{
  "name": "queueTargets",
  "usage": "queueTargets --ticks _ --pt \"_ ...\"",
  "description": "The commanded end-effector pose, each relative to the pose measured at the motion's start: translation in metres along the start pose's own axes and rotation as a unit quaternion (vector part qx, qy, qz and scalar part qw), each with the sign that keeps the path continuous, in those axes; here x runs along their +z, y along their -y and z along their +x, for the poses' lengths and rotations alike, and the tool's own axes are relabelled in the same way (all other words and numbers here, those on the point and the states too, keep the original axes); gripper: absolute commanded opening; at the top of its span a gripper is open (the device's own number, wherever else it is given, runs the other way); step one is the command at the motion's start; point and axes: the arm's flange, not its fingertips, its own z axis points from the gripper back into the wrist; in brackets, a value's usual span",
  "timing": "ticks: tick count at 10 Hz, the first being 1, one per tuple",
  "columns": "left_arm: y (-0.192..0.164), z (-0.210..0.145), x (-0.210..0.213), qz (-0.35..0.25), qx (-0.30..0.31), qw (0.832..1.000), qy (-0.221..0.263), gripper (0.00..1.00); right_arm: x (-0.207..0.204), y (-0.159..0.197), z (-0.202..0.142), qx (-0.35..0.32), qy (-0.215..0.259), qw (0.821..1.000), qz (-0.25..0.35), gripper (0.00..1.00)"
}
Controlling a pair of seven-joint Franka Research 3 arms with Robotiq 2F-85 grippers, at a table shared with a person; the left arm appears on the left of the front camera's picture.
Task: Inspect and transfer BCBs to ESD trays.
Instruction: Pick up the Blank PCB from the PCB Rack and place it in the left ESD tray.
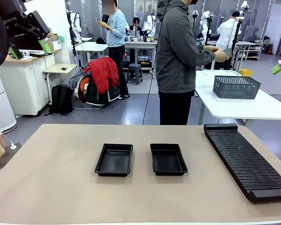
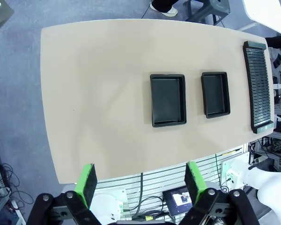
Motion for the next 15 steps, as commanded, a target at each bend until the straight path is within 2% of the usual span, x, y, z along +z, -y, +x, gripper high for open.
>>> queueTargets --ticks 1,12,15 --pt "-0.005 0.000 0.002 0.011 -0.003 1.000 -0.010 1.00 -0.001 0.000 -0.001 0.000 0.007 1.000 -0.001 1.00" --pt "-0.001 0.000 -0.001 0.001 0.001 1.000 -0.001 1.00 -0.001 0.000 -0.001 0.000 0.007 1.000 -0.001 1.00" --pt "0.005 -0.003 0.005 0.033 0.002 0.999 -0.004 1.00 -0.001 0.000 -0.001 0.000 0.007 1.000 -0.001 1.00"
